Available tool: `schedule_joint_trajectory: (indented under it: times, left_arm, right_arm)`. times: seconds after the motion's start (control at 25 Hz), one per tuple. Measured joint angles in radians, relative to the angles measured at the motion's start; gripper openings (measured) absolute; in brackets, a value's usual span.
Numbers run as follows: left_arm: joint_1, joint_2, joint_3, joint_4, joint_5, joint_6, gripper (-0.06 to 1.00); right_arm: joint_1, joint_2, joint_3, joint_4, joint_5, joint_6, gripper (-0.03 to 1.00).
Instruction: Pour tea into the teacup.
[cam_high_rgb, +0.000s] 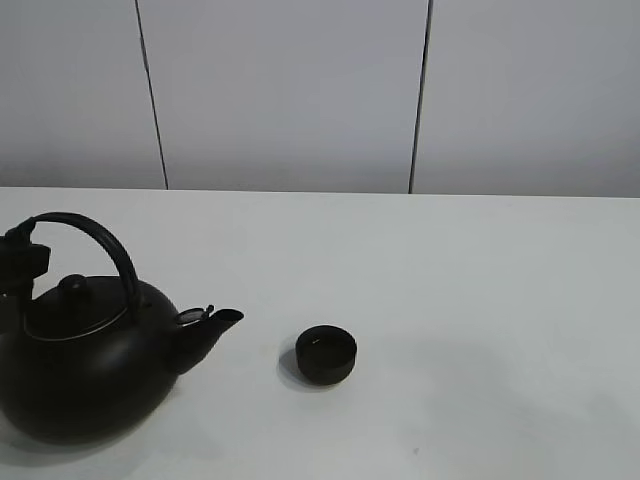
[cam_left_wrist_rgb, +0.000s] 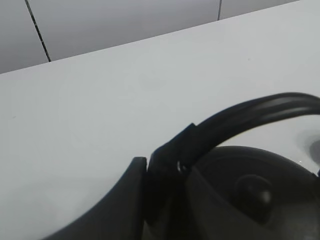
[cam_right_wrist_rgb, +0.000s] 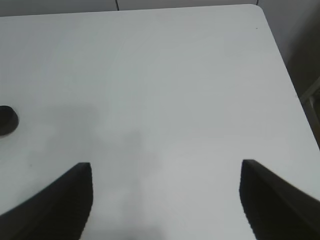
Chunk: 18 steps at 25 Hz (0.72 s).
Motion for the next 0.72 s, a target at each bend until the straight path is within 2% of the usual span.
schedule_joint_trajectory:
  times: [0.52, 0.64, 0.72]
  left_arm:
    - [0.0, -0.004, 0.033, -0.006, -0.026, 0.0, 0.14]
    - [0.0, -0.007, 0.036, 0.007, -0.037, -0.024, 0.2]
    - [0.0, -0.013, 0.037, 0.004, -0.058, -0.032, 0.28]
  right_arm:
    - [0.0, 0.0, 0.0, 0.0, 0.0, 0.0, 0.56]
    - [0.0, 0.0, 0.0, 0.0, 0.0, 0.0, 0.56]
    - [0.0, 0.0, 0.0, 0.0, 0.0, 0.0, 0.56]
